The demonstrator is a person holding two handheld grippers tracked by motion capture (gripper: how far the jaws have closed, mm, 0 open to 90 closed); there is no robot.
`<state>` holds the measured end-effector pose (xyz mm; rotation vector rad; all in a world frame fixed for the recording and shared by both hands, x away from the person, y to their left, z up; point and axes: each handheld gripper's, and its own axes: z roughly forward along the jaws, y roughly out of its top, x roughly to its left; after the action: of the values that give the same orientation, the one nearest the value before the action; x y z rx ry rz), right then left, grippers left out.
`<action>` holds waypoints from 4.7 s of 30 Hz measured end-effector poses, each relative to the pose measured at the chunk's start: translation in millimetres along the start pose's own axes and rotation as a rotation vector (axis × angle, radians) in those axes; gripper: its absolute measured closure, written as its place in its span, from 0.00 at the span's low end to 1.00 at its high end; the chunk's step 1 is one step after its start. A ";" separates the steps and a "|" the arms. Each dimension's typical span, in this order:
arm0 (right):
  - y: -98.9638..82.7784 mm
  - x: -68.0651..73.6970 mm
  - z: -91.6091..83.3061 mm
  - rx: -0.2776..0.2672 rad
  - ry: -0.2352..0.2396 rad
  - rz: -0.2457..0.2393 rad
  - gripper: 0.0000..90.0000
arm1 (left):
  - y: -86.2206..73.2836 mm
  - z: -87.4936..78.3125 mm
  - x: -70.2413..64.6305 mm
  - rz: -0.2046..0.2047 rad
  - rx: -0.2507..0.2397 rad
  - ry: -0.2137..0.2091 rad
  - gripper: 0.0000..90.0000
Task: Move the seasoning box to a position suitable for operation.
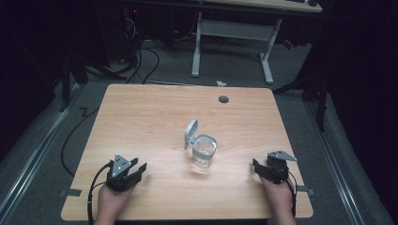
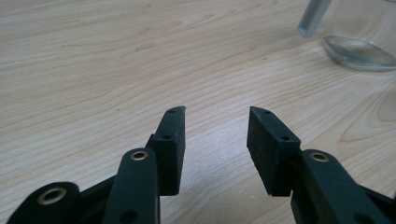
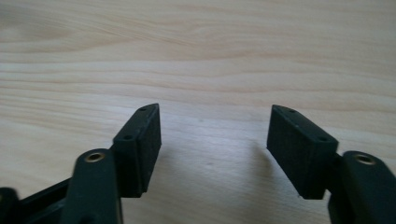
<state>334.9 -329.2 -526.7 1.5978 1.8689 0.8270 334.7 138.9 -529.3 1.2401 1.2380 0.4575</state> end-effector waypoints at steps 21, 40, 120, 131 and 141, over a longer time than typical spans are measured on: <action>21.6 46.7 -12.1 -0.166 0.187 -0.091 0.92 | -3.7 -1.1 -3.8 0.010 0.043 -0.034 0.54; 53.8 92.5 22.5 -0.138 0.252 -0.183 1.00 | -2.3 -1.3 0.8 -0.023 0.054 -0.041 0.49; 28.8 142.7 5.9 -0.183 0.382 -0.284 0.99 | -8.9 3.2 -7.6 -0.017 0.065 -0.045 0.54; 13.0 153.6 -8.4 -0.188 0.420 -0.293 0.98 | -10.9 4.3 -10.6 -0.016 0.073 -0.052 0.54; 11.9 154.0 -6.4 -0.179 0.408 -0.281 0.97 | -11.3 4.2 -10.6 -0.013 0.072 -0.054 0.54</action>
<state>314.8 -176.4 -515.3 1.0819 2.1597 1.2191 330.9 124.4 -535.1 1.2960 1.2252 0.3702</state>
